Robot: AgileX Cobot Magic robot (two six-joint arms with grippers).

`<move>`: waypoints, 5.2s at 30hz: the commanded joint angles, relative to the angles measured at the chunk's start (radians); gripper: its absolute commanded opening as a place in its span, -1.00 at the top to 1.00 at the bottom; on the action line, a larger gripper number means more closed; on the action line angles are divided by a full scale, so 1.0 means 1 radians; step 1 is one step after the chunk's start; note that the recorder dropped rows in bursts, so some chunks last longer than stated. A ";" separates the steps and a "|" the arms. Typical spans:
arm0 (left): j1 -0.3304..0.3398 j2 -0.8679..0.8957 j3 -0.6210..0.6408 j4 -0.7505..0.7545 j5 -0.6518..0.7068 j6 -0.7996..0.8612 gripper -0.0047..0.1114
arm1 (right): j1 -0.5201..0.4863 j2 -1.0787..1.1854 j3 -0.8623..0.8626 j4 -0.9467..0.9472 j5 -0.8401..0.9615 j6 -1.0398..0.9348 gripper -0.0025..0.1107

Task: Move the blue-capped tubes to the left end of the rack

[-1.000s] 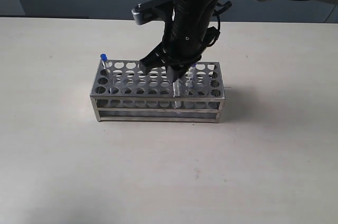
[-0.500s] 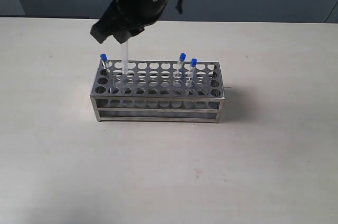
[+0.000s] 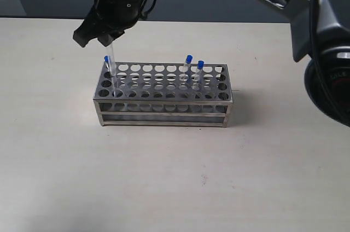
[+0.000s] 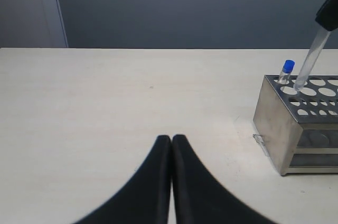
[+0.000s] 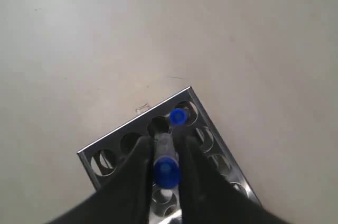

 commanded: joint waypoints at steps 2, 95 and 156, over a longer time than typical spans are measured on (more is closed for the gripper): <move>-0.006 -0.004 -0.003 -0.001 -0.005 -0.001 0.90 | 0.001 0.024 -0.006 -0.004 -0.026 -0.007 0.97; -0.006 -0.004 -0.003 -0.001 -0.005 -0.001 0.90 | -0.240 -0.005 0.158 -0.049 0.144 0.266 0.21; -0.006 -0.004 -0.003 -0.001 -0.006 -0.001 0.90 | -0.238 -0.045 0.205 -0.097 0.144 0.222 0.90</move>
